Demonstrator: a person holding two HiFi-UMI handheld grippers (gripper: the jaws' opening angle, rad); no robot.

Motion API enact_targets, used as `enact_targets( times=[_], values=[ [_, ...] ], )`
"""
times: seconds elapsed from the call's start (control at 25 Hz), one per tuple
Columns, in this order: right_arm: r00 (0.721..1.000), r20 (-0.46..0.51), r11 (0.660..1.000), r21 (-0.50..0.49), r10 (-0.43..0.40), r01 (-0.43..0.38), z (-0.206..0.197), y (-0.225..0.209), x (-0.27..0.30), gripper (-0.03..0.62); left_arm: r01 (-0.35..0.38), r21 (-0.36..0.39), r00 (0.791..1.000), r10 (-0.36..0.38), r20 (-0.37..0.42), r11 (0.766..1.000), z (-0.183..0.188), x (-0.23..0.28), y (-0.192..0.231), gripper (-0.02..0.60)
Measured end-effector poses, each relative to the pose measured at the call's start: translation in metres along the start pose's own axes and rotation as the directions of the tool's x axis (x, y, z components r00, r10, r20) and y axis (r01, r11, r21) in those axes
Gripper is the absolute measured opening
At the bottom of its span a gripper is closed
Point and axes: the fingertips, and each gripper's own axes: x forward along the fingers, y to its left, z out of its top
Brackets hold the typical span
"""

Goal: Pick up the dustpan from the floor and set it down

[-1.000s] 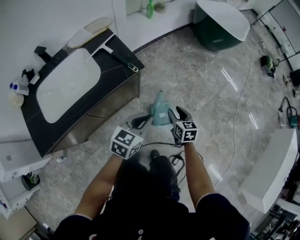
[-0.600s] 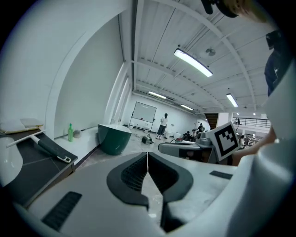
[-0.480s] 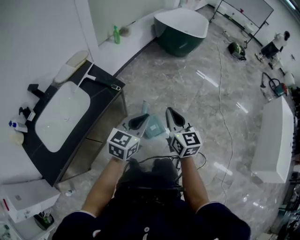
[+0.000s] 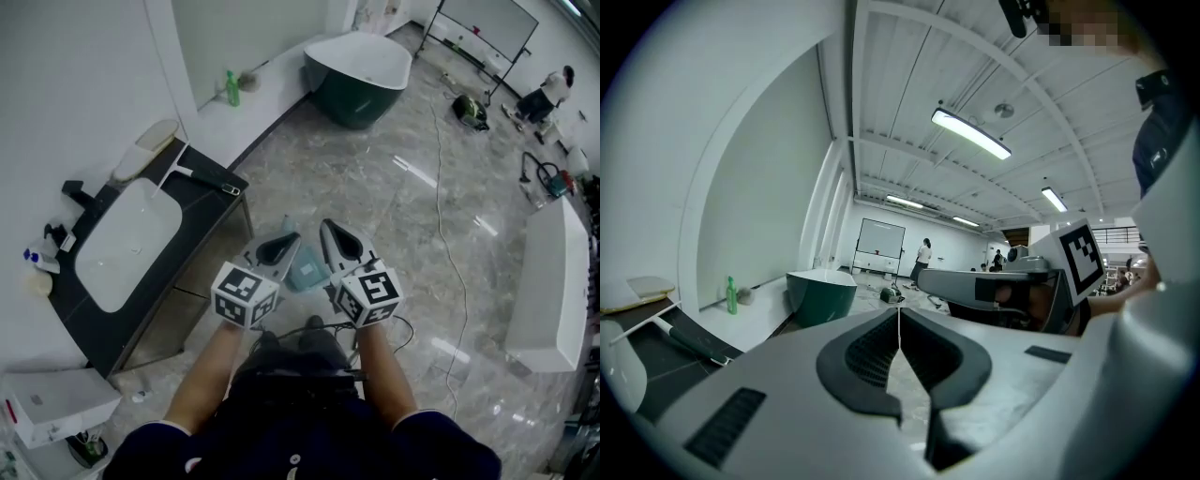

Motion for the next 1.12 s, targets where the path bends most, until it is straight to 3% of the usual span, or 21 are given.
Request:
enact_targets(
  times=[1.12],
  values=[
    [0.999, -0.01, 0.999, 0.023, 0.033, -0.033, -0.001, -0.014, 0.014, 0.006, -0.015, -0.004, 1.0, 0.015, -0.003, 1.0, 0.004, 0.015, 0.01, 0.014]
  ],
)
